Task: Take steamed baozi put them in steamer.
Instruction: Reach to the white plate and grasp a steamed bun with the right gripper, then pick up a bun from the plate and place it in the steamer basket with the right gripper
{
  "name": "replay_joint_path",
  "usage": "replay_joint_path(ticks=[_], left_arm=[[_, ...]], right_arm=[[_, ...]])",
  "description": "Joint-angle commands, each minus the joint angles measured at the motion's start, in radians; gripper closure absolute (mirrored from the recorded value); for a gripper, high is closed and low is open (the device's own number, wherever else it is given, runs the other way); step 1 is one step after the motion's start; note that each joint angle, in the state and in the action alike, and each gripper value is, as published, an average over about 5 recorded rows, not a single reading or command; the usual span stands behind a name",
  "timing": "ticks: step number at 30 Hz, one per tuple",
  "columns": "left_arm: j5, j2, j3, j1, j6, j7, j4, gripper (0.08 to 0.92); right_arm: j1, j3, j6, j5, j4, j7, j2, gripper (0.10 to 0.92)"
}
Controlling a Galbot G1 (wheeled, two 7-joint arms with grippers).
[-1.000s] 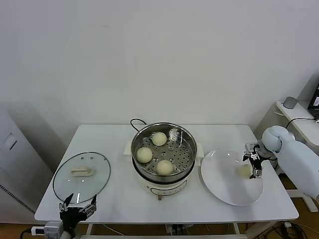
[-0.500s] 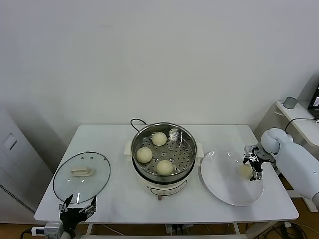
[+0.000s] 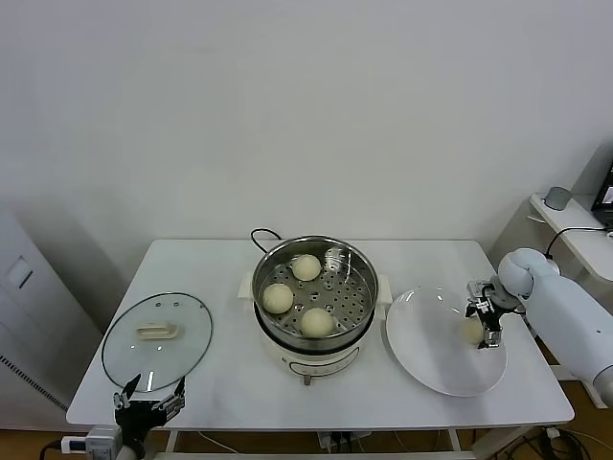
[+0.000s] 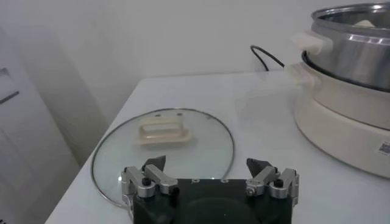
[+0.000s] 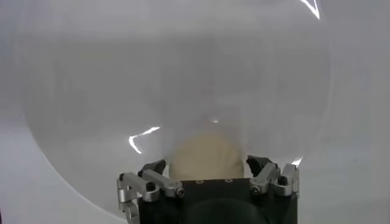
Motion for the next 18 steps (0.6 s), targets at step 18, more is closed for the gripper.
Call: replay_joint_path(ticks=[18], left_arm=[[0.020,-0.026,0.001,-0.027,0.025,-0.021,-0.014,0.177]], right_arm=[[0.491,-0.512,-0.244,0.442,0.298,-0.065,-0.220,0.605]])
